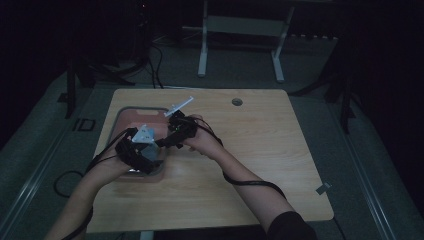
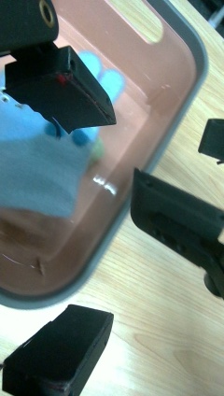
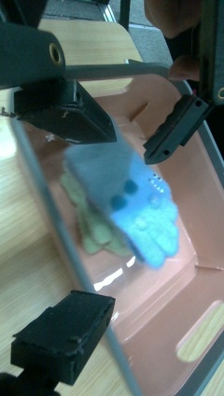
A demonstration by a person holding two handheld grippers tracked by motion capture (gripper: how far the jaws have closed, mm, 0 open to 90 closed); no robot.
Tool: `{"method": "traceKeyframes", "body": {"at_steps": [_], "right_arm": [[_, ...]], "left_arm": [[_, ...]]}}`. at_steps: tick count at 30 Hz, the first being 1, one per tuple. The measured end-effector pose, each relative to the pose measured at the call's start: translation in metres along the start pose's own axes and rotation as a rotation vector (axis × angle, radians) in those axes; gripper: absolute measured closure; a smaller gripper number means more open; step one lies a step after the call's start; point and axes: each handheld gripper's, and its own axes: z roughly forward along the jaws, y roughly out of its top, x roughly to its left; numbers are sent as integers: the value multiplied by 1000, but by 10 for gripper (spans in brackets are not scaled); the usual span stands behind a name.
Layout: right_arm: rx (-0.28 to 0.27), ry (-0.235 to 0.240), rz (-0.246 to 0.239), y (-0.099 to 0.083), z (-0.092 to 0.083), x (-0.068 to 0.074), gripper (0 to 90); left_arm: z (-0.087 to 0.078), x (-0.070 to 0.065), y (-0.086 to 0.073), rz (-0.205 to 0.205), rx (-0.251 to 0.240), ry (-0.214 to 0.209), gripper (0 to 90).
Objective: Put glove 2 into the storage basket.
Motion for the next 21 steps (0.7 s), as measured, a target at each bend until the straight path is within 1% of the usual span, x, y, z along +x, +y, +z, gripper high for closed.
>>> {"method": "traceKeyframes", "body": {"at_steps": [3, 5, 7, 8, 9, 11, 12, 15, 17, 19, 21], "right_arm": [[-8, -14, -19, -10, -9, -1, 150], [-10, -20, -19, -17, -15, -3, 150], [-11, -50, -30, -23, -19, -6, 150], [-15, -53, -30, -27, -21, -7, 150], [-20, -59, -20, -30, -24, -9, 152], [-31, -74, -20, -36, -28, -11, 153], [-41, -83, -10, -41, -30, -12, 156], [-51, -109, -24, -48, -36, -13, 156], [-57, -110, -23, -53, -39, -14, 156], [-54, -116, -23, -57, -42, -16, 157], [-55, -115, -24, -61, -45, -18, 157]], "left_arm": [[3, -5, 4, 8, -8, -19, 69], [6, -8, 7, 14, -17, -35, 69], [8, -10, 11, 10, -23, -47, 69], [9, -12, 13, 17, -24, -48, 69], [10, -14, 14, 22, -25, -52, 69], [12, -18, 17, 34, -38, -66, 69], [13, -20, 19, 37, -40, -71, 69], [16, -26, 24, 57, -51, -80, 69], [17, -30, 28, 69, -58, -98, 69], [19, -35, 33, 60, -65, -117, 69], [21, -39, 38, 74, -69, -112, 69]]}}
